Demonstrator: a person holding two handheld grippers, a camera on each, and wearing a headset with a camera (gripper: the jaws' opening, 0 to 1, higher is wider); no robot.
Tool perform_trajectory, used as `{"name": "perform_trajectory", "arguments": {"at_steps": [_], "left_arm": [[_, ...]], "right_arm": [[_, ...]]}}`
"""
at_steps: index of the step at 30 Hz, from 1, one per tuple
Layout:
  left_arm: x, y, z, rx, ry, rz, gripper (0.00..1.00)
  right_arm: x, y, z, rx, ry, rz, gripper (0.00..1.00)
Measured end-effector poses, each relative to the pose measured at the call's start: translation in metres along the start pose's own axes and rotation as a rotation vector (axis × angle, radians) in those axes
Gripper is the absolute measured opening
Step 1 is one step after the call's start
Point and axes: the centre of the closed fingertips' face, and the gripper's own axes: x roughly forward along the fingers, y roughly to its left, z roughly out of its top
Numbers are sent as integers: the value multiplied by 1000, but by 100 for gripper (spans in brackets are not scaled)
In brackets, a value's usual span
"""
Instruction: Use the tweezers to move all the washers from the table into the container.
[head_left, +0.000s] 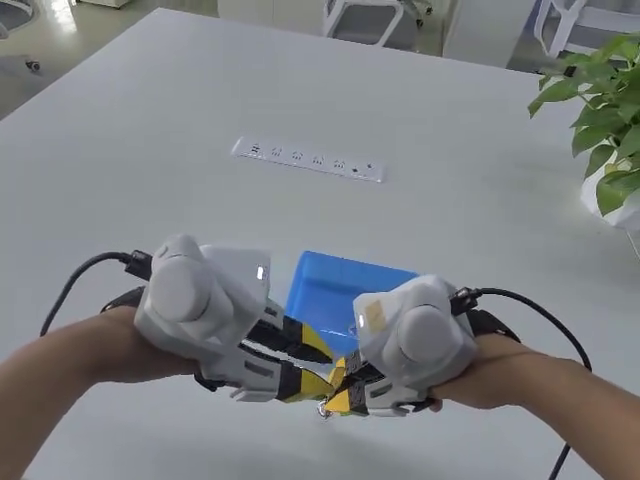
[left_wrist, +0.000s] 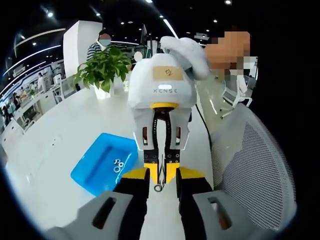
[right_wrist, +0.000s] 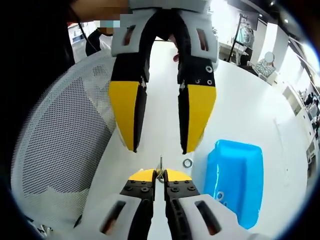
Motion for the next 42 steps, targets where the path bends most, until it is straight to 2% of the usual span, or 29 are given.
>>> {"name": "perform_trajectory", "arguments": {"at_steps": [6, 9, 18, 26, 33, 39, 42], "left_arm": [[-18, 9, -5, -58, -50, 71, 42], [-29, 15, -11, -90, -62, 114, 53], [-45, 22, -17, -143, -88, 183, 71], [-50, 20, -18, -162, -97, 206, 76], [-55, 21, -15, -183, -112, 230, 83], [-57, 25, -16, -192, -118, 242, 87], [-58, 26, -17, -188, -117, 242, 88]], "right_arm": [[-12, -3, 8, -6, -1, -1, 7], [-21, -6, 12, -9, -5, -9, 7], [-44, -16, 21, -13, -3, -20, 7], [-60, -31, 24, -17, -3, -46, 7], [-75, -51, 27, -20, -11, -85, 7], [-78, -70, 21, -19, -2, -124, 7], [-74, -81, 16, -21, 6, -147, 7]]}}
